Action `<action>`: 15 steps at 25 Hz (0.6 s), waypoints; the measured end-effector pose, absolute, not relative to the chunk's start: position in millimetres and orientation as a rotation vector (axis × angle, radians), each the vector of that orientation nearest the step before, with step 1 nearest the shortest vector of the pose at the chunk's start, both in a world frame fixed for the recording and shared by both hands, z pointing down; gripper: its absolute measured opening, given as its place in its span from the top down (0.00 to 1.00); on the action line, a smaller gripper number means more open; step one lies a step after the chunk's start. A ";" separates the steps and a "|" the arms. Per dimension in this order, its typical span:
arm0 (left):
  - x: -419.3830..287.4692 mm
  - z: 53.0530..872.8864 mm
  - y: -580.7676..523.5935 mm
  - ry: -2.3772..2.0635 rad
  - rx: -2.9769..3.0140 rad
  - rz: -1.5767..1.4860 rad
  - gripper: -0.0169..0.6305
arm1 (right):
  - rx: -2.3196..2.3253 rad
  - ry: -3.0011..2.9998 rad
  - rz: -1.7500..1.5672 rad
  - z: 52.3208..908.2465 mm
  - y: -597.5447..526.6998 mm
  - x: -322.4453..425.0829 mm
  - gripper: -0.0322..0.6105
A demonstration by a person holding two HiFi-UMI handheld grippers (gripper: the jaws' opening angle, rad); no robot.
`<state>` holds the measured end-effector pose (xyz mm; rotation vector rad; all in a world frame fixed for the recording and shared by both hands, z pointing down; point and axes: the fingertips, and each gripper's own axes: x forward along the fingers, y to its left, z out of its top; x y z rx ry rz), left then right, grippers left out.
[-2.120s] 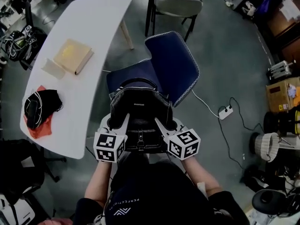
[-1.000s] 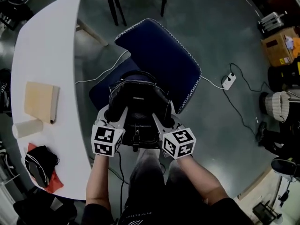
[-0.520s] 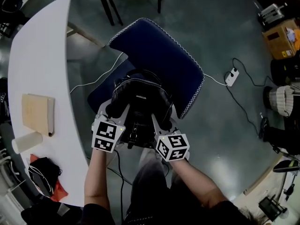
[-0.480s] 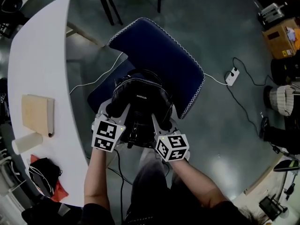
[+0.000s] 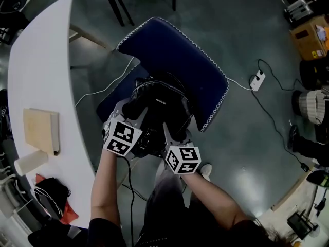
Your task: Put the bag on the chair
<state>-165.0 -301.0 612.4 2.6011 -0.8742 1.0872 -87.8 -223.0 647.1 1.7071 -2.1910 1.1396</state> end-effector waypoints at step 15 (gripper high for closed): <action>-180.4 658.0 -320.0 -0.902 2.488 0.964 0.64 | 1.700 -2.126 1.235 682.1 -231.9 -91.4 0.69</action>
